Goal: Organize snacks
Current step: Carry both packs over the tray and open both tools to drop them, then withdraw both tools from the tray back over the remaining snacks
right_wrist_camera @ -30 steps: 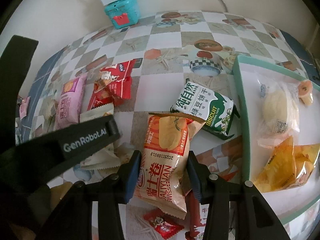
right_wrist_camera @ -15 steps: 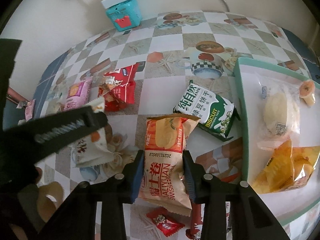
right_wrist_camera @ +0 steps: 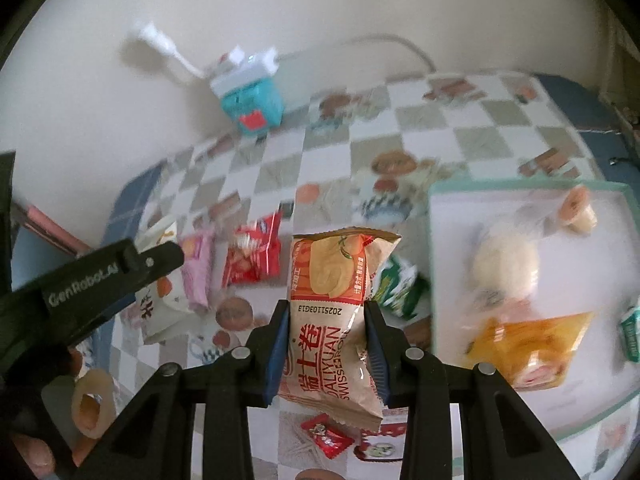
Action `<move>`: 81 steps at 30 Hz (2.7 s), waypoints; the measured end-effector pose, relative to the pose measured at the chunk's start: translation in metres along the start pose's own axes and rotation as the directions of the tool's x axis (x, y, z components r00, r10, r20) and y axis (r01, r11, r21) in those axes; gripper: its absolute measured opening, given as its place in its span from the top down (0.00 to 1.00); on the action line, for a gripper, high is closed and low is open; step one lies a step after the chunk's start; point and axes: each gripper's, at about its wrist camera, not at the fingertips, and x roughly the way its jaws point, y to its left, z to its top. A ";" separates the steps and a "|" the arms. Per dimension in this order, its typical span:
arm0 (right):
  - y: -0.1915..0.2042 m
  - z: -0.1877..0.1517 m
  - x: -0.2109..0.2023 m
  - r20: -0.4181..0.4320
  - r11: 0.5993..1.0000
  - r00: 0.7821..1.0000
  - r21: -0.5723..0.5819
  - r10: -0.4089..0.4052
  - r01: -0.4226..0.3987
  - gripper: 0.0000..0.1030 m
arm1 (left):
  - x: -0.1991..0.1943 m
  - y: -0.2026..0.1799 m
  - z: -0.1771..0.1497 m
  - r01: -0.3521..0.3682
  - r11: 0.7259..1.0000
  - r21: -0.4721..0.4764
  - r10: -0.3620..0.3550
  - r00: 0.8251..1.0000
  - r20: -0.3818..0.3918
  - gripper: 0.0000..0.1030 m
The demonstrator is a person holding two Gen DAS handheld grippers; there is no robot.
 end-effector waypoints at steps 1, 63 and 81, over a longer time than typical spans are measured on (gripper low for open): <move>-0.003 0.002 -0.005 0.013 1.000 1.000 0.005 -0.005 0.005 0.63 | -0.004 -0.004 0.000 0.005 1.000 0.005 -0.005 1.000 0.010 0.48; -0.260 0.008 -0.050 -0.048 0.854 0.967 0.460 -0.249 0.243 0.54 | 0.034 -0.239 -0.109 0.131 0.902 0.412 -0.126 0.991 -0.039 0.32; -0.262 0.005 -0.042 -0.089 0.842 0.950 0.445 -0.298 0.306 0.19 | 0.053 -0.199 -0.091 -0.060 0.956 0.287 0.084 0.994 -0.072 0.05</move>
